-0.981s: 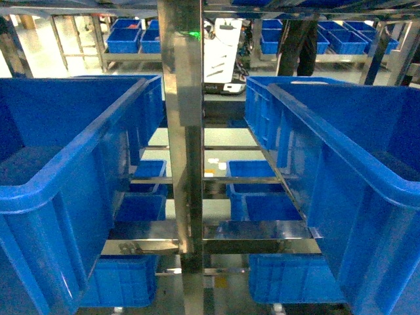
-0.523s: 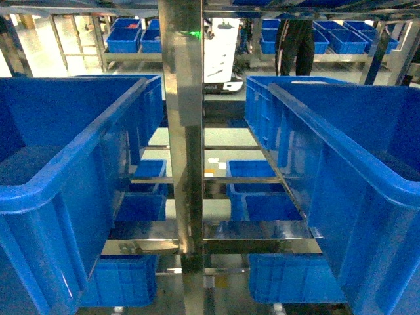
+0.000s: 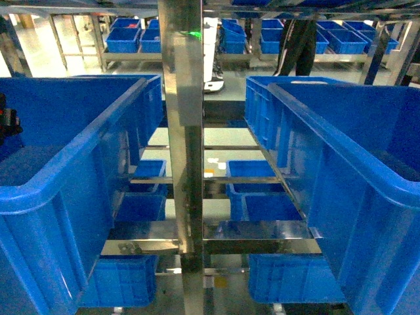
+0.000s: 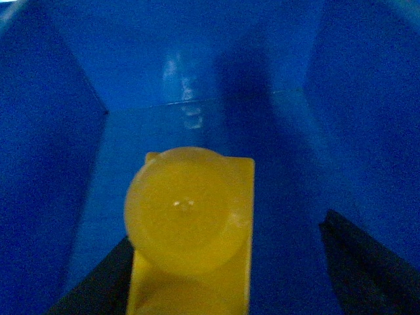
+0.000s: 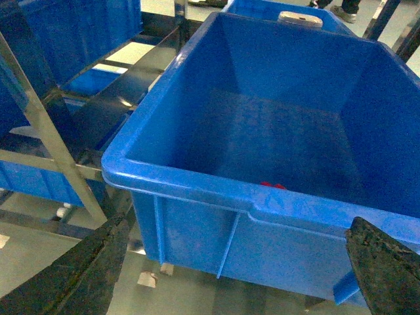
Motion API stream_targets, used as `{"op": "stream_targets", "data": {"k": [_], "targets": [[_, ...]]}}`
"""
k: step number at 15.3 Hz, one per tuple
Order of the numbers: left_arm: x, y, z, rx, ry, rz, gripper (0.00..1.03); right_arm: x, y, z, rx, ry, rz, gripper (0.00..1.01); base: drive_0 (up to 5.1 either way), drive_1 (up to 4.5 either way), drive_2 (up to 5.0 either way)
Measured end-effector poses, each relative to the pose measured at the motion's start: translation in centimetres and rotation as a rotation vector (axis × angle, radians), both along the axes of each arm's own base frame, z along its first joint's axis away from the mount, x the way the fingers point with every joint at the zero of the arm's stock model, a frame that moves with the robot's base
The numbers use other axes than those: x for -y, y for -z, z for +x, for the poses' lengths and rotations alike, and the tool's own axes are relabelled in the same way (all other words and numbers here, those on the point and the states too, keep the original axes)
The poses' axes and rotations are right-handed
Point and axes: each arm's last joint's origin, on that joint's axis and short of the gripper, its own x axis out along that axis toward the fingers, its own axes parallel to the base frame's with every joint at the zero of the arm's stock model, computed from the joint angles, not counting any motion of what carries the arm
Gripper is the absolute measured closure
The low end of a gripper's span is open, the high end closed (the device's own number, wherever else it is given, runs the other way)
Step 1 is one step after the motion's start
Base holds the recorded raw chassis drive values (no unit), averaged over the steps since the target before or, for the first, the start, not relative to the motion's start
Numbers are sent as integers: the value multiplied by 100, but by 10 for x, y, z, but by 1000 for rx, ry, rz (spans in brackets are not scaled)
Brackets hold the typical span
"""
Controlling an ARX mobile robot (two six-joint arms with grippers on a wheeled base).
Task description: Sort and place red and yellow blocks in left bins
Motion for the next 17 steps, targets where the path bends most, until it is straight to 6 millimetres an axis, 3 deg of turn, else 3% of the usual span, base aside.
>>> {"op": "stream_targets", "data": {"k": [3, 6, 10, 13, 15, 17], "targets": [[-11, -41, -60, 159, 16, -58, 3, 0, 0, 0, 0, 0, 0, 3, 9, 395, -377], [-9, -90, -113, 332, 50, -99, 5, 0, 0, 0, 0, 0, 0, 3, 9, 395, -377], [3, -85, -113, 301, 91, -161, 5, 0, 0, 0, -1, 0, 0, 3, 7, 297, -283], [8, -101, -152, 311, 130, -191, 5, 0, 0, 0, 0, 0, 0, 3, 0, 0, 0], [11, -88, -177, 233, 163, -225, 5, 0, 0, 0, 0, 0, 0, 3, 0, 0, 0], [3, -88, -192, 226, 178, -209, 5, 0, 0, 0, 0, 0, 0, 3, 0, 0, 0]]}}
